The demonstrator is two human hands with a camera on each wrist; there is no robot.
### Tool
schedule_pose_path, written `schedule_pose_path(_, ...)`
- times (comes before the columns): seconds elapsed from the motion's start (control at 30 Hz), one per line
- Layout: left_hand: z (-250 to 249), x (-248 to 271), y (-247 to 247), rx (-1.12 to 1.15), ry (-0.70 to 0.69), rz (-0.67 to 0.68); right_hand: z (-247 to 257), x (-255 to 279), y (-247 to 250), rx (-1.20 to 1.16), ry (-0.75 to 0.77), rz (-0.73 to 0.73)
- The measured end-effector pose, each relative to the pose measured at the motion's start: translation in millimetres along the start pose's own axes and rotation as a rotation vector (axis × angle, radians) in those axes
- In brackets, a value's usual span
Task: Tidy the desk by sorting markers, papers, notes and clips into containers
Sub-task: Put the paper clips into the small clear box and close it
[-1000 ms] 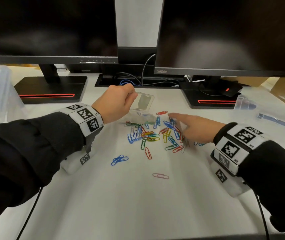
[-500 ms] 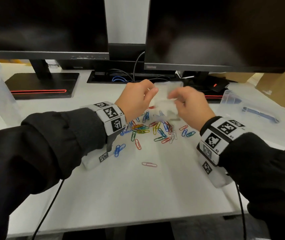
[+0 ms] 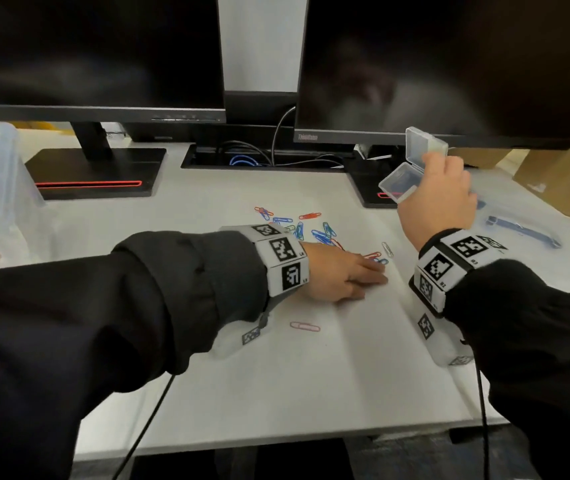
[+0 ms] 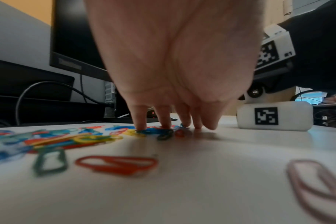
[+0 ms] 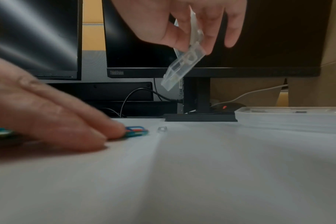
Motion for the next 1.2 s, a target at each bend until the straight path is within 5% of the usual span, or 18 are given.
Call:
schedule_pose_path(0.2, 31, 49, 16, 0.063, 0.054, -0.218, 1, 0, -3, 0.058, 0.043, 0.036)
schedule_pose_path(0.3, 29, 73, 23, 0.201, -0.065, -0.415, 2, -1, -4, 0.045, 0.054, 0.064)
schedule_pose_path(0.47, 8, 83, -5, 0.338, -0.150, -0.202, 0, -3, -10, 0.044, 0.025, 0.103)
schedule_pose_path(0.67, 35, 54, 15, 0.151, 0.053, -0.310, -3, -7, -7, 0.023, -0.001, 0.053)
schedule_pose_path(0.77, 21, 31, 21, 0.108, 0.029, -0.324, -5, -10, -8, 0.088, -0.018, 0.035)
schedule_pose_path(1.1, 11, -36, 15, -0.037, 0.060, -0.035, -8, -14, -12, 0.053, 0.027, 0.073)
schedule_pose_path(1.2, 25, -20, 21, 0.009, 0.048, -0.093, -5, -13, -10, 0.031, 0.040, 0.076)
Point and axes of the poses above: each hand's wrist, its own x-axis away from the middle knuckle, its own y-axis out of the back of the hand, z = x × y, the point moved 5 cm from there along -x, towards the middle knuckle, and after that the axes turned 1 degree about y, right-handed, at the moved point
